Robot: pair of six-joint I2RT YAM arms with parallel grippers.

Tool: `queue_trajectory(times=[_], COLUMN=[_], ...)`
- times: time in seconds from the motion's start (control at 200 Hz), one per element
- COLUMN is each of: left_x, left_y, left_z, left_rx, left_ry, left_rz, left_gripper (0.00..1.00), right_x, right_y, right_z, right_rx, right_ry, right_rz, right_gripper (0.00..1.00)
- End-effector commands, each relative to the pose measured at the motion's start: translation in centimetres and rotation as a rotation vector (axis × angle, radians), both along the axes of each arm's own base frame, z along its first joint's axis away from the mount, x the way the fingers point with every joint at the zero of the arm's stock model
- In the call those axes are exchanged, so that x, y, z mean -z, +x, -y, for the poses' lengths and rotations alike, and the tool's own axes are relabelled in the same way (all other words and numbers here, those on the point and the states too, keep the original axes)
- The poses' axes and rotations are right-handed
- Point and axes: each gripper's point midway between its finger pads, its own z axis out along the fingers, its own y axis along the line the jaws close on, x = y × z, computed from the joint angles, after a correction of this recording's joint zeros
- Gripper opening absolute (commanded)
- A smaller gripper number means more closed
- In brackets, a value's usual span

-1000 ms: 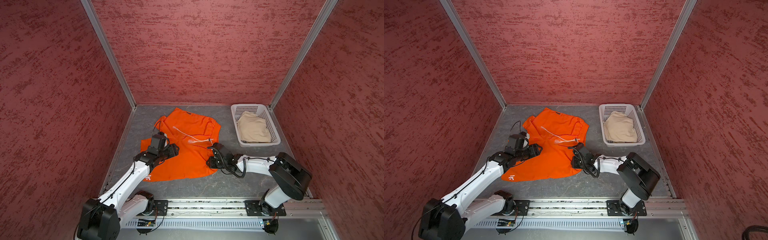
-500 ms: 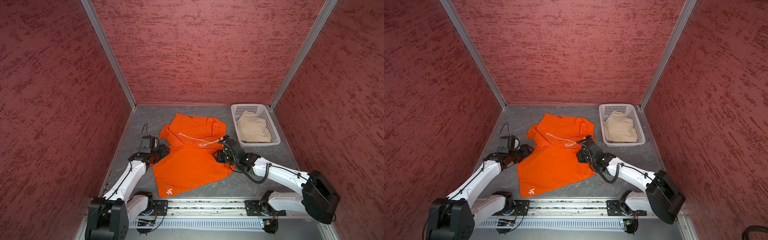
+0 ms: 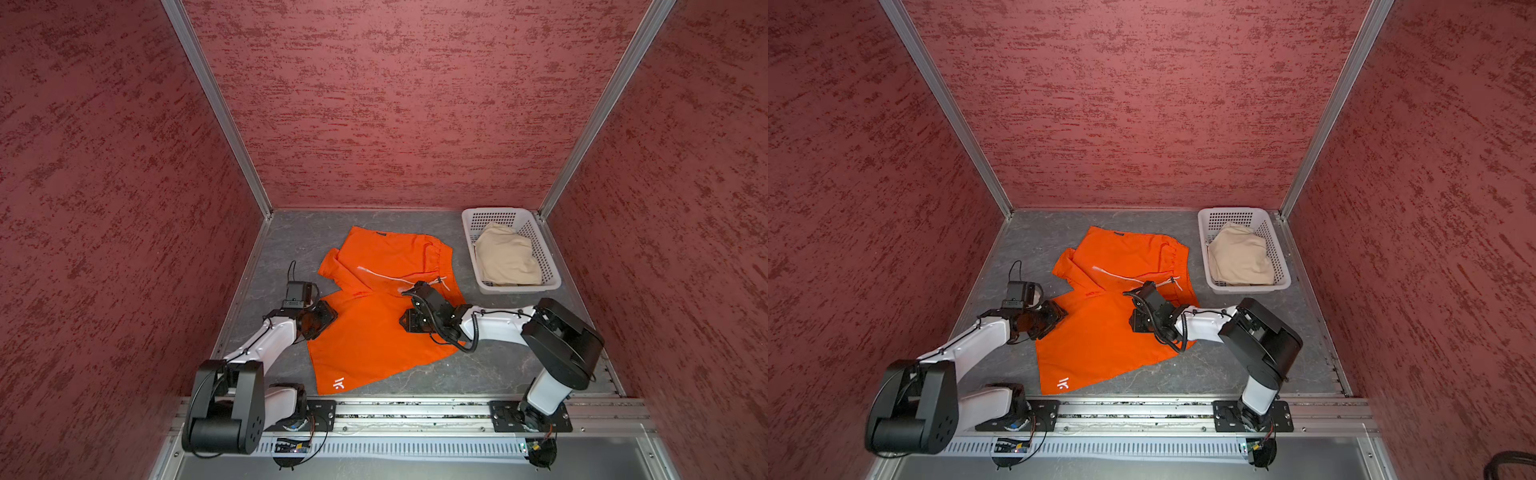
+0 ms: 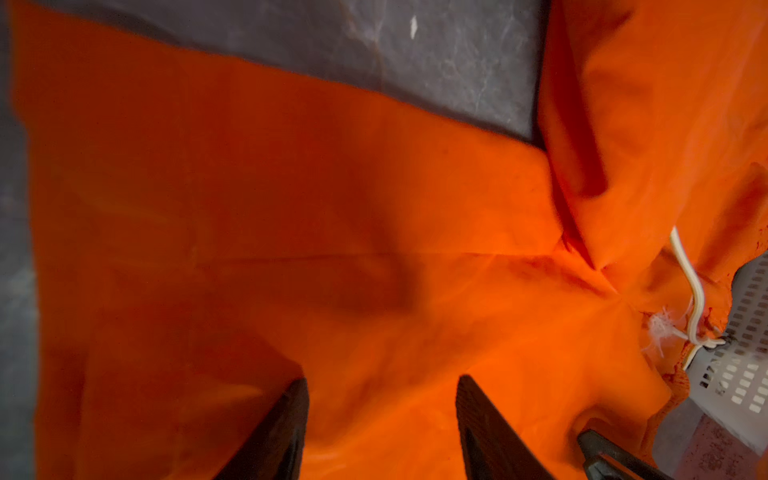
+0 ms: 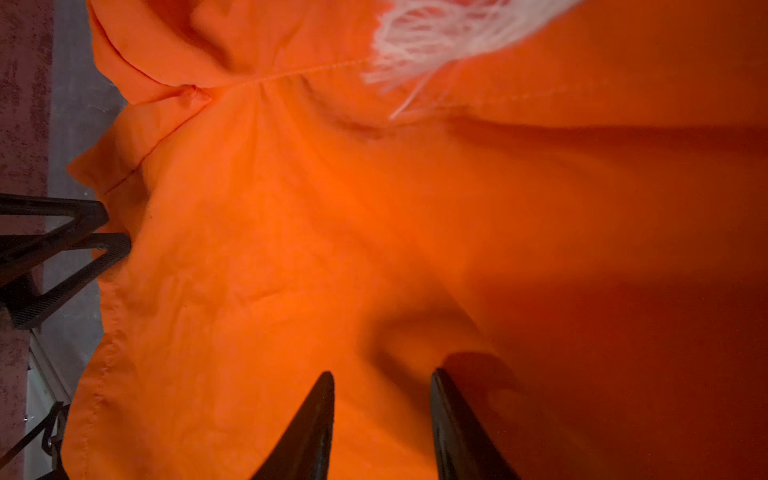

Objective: Fold and stack the shorts

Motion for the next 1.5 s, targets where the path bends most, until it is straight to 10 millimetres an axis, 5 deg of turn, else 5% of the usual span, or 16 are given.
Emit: queue_trajectory(times=[0.0,0.215,0.436,0.651,1.002,1.212,1.493], left_x=[1.0,2.2,-4.8,-8.1,-6.7,-4.7,-1.9], left_y=[2.3,6.5,8.8,10.4,15.6,18.3,19.8], left_z=[-0.1,0.3,-1.9,-5.0,-5.1,-4.3,-3.5], left_rx=[-0.011,0.03,0.022,-0.036,-0.041,-0.022,-0.004], left_ry=[-0.006,-0.022,0.049,0.024,-0.049,-0.049,-0.022], left_rz=[0.006,-0.021,0.137,0.22,0.208,0.156,0.094], left_gripper=[0.59,0.59,0.6,0.61,0.6,0.61,0.59], right_x=[1.4,0.6,-6.4,-7.7,-9.3,-7.0,-4.6], right_y=[1.6,3.4,4.8,6.9,17.1,21.8,25.6], right_z=[1.3,0.5,-1.1,-3.0,-5.7,-6.9,-8.3], right_rx=[0.126,0.138,0.065,-0.035,-0.039,-0.058,-0.1], right_ry=[-0.047,-0.003,0.08,0.012,0.026,0.059,0.088], right_rz=[-0.006,0.036,0.206,0.282,0.392,0.377,0.373], right_gripper=[0.43,0.44,0.44,0.44,0.46,0.47,0.48])
